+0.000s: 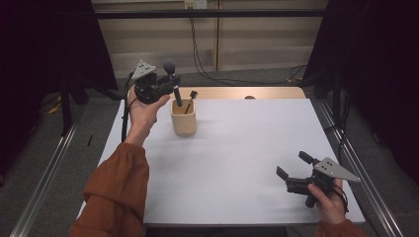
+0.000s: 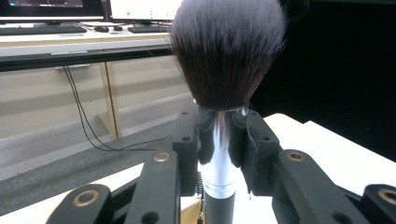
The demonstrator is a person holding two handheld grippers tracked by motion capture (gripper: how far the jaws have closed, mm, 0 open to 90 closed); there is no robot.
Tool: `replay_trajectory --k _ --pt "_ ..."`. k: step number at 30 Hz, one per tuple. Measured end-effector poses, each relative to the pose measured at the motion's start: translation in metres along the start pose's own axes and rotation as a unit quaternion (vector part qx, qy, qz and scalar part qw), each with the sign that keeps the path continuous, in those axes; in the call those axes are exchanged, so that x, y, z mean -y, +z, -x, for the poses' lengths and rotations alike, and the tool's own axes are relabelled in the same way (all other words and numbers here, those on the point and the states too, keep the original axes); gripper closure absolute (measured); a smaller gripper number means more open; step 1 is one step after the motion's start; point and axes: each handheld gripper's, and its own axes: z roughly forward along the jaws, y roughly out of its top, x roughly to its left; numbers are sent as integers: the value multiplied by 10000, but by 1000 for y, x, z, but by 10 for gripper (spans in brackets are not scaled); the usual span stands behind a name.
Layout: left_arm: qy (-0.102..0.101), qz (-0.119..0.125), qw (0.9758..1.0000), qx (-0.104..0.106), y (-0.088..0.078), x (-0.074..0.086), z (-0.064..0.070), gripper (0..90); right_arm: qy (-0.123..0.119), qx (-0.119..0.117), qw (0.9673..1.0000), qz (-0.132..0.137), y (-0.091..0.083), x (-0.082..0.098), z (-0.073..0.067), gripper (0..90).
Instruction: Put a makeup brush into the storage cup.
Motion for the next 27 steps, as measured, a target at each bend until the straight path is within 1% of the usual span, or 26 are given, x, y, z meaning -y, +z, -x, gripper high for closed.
replay_trajectory --k 1,4,6,7,9,11,14,17,20,23,25,27 --pt "7 -28 10000 -21 1 1 0 705 8 4 10000 -1 0 0 0 0" --pt "-33 -42 10000 12 3 4 0 705 -12 13 10000 5 0 0 0 0" --pt "7 -52 10000 11 3 4 1 705 -14 -1 10000 4 0 0 0 0" --pt "-16 -53 10000 25 3 5 2 705 -19 0 10000 1 0 0 0 0" --pt "15 -85 10000 -1 4 6 2 705 -10 3 10000 -7 0 0 0 0" --pt "-6 -90 10000 -5 6 7 1 705 -20 -4 10000 2 0 0 0 0" --pt "54 -129 9999 4 7 8 3 704 -30 -1 10000 -6 0 0 0 0" --pt "45 -138 9999 6 9 10 3 705 -9 16 10000 -12 0 0 0 0" --pt "14 -198 9998 -8 11 14 1 704 -21 20 10000 -2 -1 0 0 0" --pt "70 -286 9996 -2 12 18 2 704 -28 18 10000 -6 -1 0 0 0" --pt "15 -278 9996 24 13 22 2 704 -28 16 10000 -9 -1 0 0 0" --pt "34 -313 9995 9 14 23 2 705 -30 4 10000 -7 -1 0 0 0"
